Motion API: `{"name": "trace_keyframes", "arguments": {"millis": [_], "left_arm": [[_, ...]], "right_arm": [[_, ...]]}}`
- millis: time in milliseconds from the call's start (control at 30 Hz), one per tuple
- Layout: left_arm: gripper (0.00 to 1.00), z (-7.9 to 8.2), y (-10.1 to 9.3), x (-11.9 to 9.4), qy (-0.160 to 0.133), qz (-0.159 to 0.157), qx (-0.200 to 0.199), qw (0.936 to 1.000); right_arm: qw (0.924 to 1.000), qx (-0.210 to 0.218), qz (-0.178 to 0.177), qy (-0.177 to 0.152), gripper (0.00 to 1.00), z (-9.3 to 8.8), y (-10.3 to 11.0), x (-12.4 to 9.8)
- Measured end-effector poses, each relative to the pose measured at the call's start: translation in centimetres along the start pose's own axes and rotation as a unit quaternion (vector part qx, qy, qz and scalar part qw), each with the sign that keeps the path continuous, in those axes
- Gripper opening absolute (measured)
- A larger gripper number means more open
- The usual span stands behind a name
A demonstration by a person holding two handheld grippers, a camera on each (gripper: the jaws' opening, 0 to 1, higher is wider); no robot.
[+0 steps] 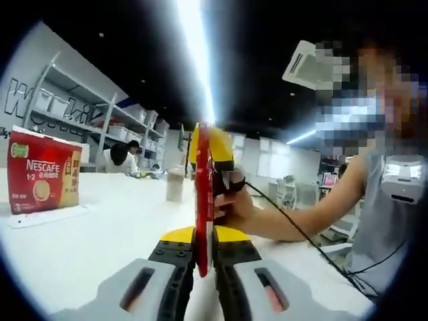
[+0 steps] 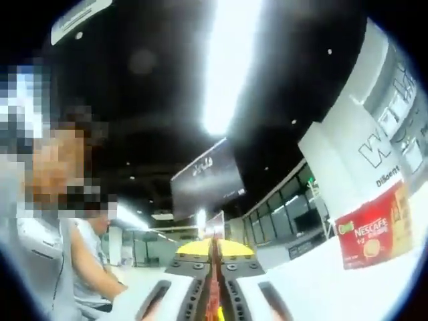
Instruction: Tear open the coffee pouch, take out the coffee, and pour the coffee from the pouch into the cup
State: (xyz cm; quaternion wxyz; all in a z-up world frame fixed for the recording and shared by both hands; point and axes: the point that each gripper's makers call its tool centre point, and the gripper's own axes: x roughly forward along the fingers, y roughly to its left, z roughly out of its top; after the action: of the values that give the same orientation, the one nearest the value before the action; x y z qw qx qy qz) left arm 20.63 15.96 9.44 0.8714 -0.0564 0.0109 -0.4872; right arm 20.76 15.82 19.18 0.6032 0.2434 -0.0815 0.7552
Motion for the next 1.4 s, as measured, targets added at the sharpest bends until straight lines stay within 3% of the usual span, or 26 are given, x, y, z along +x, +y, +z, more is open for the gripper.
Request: {"name": "trace_keyframes", "arguments": {"millis": [33, 167, 300, 500, 600, 667, 767, 833, 867, 967, 1067, 1400], "left_arm": [[0.12, -0.3, 0.6, -0.1, 0.013, 0.015, 0.015, 0.9997], [0.12, -0.5, 1.1, -0.6, 0.029, 0.023, 0.015, 0.9992], [0.12, -0.6, 0.9, -0.9, 0.038, 0.011, -0.016, 0.9991], [0.12, -1.3, 1.0, -1.1, 0.062, 0.012, -0.018, 0.9978], [0.12, -1.3, 1.2, -1.4, 0.062, 0.013, -0.019, 0.9978], [0.12, -0.6, 0.9, -1.3, 0.038, 0.005, -0.028, 0.9989], [0.12, -0.1, 0.5, -1.3, 0.024, -0.002, -0.032, 0.9992], [0.11, 0.1, 0.5, -1.4, 0.018, -0.004, -0.031, 0.9994], [0.11, 0.2, 0.5, -1.4, 0.016, -0.003, -0.031, 0.9994], [0.11, 0.3, 0.5, -1.5, 0.012, -0.002, -0.033, 0.9994], [0.11, 0.4, 0.5, -1.5, 0.008, -0.002, -0.034, 0.9994], [0.11, 0.2, 0.2, -1.3, 0.008, -0.003, -0.034, 0.9994]], "right_arm": [[0.9998, 0.011, -0.013, 0.015, 0.02, -0.3, -0.6, 0.0], [0.9990, 0.009, -0.030, 0.032, 0.01, -0.8, -1.3, 0.0], [0.9954, -0.042, -0.059, 0.063, 0.01, -1.1, -2.1, -0.2], [0.9851, -0.091, -0.073, 0.126, 0.01, -2.2, -2.3, -0.4], [0.9845, -0.096, -0.071, 0.128, 0.01, -2.2, -2.2, -0.5], [0.9915, -0.083, -0.042, 0.091, 0.02, -1.5, -1.4, -0.2], [0.9996, -0.016, -0.008, 0.022, 0.06, -0.6, -1.0, -0.1], [0.9998, 0.018, 0.004, -0.002, 0.24, -0.4, -1.0, 0.0], [0.9997, 0.024, 0.003, 0.001, 0.28, -0.7, -1.1, 0.1], [0.9987, 0.006, 0.009, 0.050, 0.25, -2.6, -0.7, 0.3], [0.9966, -0.022, -0.002, 0.080, 0.16, -3.8, -0.6, 0.6], [0.9975, -0.015, -0.010, 0.069, 0.15, -3.4, -1.0, 0.3]]}}
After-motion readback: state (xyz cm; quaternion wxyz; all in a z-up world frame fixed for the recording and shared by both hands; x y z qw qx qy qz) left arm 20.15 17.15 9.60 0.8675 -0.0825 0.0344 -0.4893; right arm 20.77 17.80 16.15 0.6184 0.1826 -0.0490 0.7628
